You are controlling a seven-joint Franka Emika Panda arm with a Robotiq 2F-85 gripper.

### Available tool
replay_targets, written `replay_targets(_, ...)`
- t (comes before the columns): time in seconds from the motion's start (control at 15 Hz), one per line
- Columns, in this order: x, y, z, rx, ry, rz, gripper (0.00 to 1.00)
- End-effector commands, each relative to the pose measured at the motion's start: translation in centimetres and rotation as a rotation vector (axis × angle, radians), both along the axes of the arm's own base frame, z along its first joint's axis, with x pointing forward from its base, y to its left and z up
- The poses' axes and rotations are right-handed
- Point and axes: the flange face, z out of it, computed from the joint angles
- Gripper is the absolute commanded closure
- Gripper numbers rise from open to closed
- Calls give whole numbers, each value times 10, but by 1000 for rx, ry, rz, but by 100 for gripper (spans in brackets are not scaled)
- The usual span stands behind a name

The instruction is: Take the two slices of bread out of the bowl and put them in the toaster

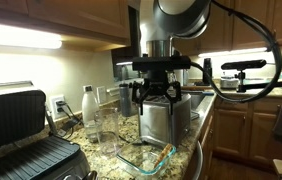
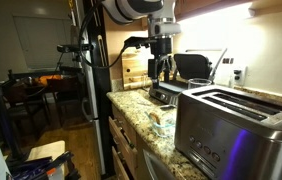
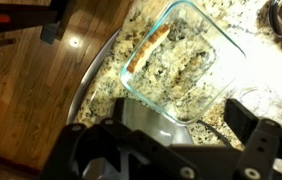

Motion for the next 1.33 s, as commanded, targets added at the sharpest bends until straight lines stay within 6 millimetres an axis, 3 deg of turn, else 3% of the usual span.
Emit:
replay_targets(0.0, -5, 21, -13, 34, -1, -108, 0)
replay_targets(0.6, -13, 26, -50, 46, 17, -375, 0)
replay_targets(1.27, -34, 24, -96, 57, 39, -491, 0)
